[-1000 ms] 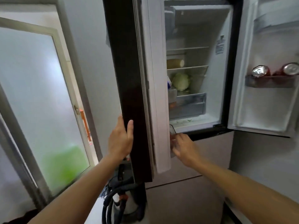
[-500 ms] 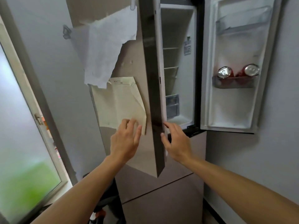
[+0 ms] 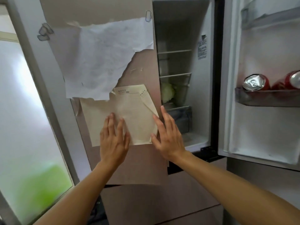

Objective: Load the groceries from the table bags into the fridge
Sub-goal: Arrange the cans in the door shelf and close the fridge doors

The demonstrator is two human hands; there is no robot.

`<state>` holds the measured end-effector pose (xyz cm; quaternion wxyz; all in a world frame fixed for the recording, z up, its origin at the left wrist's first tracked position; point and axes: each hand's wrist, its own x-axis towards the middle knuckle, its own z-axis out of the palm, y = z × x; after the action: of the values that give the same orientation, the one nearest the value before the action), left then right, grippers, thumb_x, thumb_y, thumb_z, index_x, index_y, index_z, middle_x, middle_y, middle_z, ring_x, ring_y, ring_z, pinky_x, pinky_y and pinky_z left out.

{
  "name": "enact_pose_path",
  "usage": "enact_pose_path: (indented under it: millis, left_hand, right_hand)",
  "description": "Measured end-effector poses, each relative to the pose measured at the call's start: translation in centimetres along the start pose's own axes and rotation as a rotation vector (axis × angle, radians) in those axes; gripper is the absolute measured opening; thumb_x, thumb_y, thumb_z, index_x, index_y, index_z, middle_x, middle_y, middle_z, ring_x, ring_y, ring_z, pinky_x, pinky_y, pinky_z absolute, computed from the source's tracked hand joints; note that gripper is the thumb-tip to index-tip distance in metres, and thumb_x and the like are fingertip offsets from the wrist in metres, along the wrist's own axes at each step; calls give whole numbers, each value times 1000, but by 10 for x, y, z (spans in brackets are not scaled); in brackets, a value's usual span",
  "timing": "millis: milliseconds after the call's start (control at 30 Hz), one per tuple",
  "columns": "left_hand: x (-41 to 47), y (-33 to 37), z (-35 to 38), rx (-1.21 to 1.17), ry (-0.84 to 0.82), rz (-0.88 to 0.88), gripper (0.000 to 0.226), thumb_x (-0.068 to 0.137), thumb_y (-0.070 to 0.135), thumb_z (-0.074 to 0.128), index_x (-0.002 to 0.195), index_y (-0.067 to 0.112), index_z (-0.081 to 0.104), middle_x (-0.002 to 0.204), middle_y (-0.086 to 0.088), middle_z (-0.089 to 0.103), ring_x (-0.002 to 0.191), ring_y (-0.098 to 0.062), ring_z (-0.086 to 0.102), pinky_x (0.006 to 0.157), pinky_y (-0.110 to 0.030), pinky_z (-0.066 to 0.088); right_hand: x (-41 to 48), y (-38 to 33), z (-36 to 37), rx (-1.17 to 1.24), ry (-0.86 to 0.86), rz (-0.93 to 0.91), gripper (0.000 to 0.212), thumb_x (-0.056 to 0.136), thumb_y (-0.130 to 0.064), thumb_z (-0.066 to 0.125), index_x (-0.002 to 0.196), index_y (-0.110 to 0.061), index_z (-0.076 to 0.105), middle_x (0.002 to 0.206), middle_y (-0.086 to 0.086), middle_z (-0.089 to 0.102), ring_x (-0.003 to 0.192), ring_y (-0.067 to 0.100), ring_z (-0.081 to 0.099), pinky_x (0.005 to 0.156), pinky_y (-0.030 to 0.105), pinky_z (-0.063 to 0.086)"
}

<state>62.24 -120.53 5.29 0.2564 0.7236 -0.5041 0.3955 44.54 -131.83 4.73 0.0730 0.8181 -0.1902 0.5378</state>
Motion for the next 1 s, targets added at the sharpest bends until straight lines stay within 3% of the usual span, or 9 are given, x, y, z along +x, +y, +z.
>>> enact_pose_path:
  millis: [200,300,433,700,833,1000]
  left_hand:
    - [9,4,31,120,57,3,56,96,38,39,142,6,34,153,-27,21,142,-41,18,103,-52,27]
    - [9,-1,44,165,154,40,57,97,38,36,143,5,32,151,-29,22,142,-41,16,103,-51,25]
    - [12,-2,56,164,226,55,57,97,38,32,145,7,26,152,-27,19,143,-41,13,107,-50,20]
    - [19,1,79,177,259,25,59,97,37,31,147,8,25,155,-23,9,146,-37,5,114,-48,10]
    - [20,-3,86,187,279,31,60,96,38,30,148,9,20,159,-15,-6,146,-37,4,116,-49,10]
    - [19,-2,83,187,256,26,61,96,39,30,148,9,21,159,-15,-7,146,-36,3,116,-48,8]
  right_hand:
    - [8,27,40,113,-12,46,75,87,-30,57,151,-18,20,161,6,1,138,36,28,83,50,56]
    - [9,33,55,135,87,3,80,80,-25,66,148,-15,25,158,12,11,135,38,31,89,49,53]
    - [14,44,67,151,140,-42,73,83,-31,56,148,-16,24,157,12,14,138,36,31,101,44,45]
    - [25,64,81,141,54,-44,69,89,-39,49,148,-17,22,157,10,12,136,30,33,76,39,56]
    - [26,70,89,122,45,-62,68,90,-41,47,148,-16,22,157,11,12,136,31,35,75,37,55]
    - [24,69,83,69,29,-55,68,91,-44,45,148,-17,20,158,11,10,135,32,37,74,40,56]
